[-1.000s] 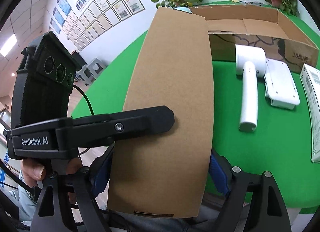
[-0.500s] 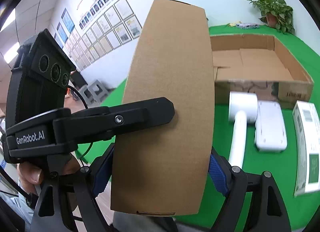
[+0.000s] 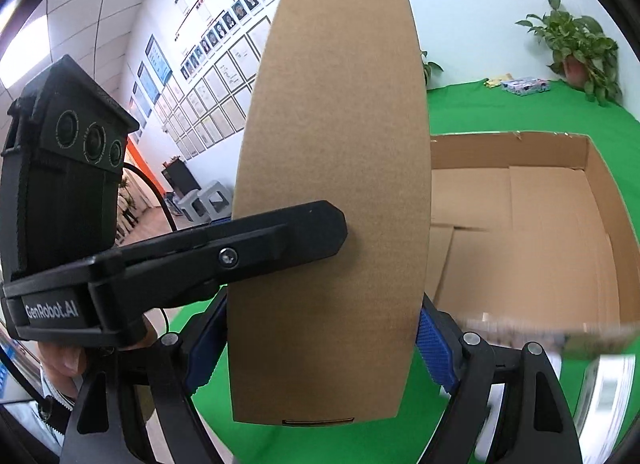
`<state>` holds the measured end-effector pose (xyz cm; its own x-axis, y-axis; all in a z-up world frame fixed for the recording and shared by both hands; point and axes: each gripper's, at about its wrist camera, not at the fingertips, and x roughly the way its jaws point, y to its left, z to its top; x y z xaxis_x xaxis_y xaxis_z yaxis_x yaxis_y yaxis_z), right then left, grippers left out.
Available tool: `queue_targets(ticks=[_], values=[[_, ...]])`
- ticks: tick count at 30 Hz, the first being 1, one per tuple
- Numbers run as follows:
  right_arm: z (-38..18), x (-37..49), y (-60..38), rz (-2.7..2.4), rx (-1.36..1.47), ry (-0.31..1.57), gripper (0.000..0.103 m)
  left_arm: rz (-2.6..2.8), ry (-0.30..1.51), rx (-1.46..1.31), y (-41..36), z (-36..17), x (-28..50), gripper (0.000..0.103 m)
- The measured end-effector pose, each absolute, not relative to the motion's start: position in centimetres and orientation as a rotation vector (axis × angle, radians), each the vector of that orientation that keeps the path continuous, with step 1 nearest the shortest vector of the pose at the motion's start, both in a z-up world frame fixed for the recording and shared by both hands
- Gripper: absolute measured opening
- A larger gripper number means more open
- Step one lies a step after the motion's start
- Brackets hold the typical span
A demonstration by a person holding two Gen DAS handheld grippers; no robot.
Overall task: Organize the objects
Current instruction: 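Carry the cardboard strip with the right gripper over the box, then lower the cardboard strip into the box beside the plush toy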
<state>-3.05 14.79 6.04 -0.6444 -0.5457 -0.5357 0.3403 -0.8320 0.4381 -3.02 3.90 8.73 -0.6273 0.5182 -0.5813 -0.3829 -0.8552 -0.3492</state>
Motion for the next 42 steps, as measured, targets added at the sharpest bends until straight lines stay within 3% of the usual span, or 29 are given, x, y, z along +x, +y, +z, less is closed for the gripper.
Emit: queue_targets(ticks=[9, 11, 14, 19, 21, 24, 34, 42], values=[[4.5, -15.9, 19.0, -2.331, 1.004, -0.490, 0.083, 2.499, -0.183, -1.060, 4.2, 8.2, -11.4, 0.061], [3.6, -17.8, 19.3, -2.364, 1.036, -0.441, 0.090, 2.510, -0.166, -1.118, 4.4, 7.1, -12.8, 0.061], [2.3, -19.9, 19.6, -2.378, 1.070, -0.389, 0.090, 2.533, -0.143, -1.198, 4.6, 5.2, -14.1, 0.061], [0.6, -21.5, 20.3, -2.343, 1.092, -0.463, 0.088, 2.507, -0.137, -1.305, 5.2, 2.9, -16.2, 0.060], [0.1, -22.2, 20.6, -2.325, 1.091, -0.485, 0.082, 2.531, -0.089, -1.337, 5.9, 2.1, -16.7, 0.060], [-0.4, -22.0, 20.3, -2.329, 1.083, -0.463, 0.077, 2.493, -0.164, -1.370, 5.6, 1.2, -18.0, 0.058], [-0.3, -20.6, 17.5, -2.296, 1.148, -0.546, 0.077, 2.529, -0.203, -1.393, 6.3, 0.9, -19.9, 0.058], [-4.2, -20.8, 19.4, -2.281, 1.319, -0.581, 0.076, 2.521, -0.204, -1.541, 6.1, -3.1, -20.8, 0.058]])
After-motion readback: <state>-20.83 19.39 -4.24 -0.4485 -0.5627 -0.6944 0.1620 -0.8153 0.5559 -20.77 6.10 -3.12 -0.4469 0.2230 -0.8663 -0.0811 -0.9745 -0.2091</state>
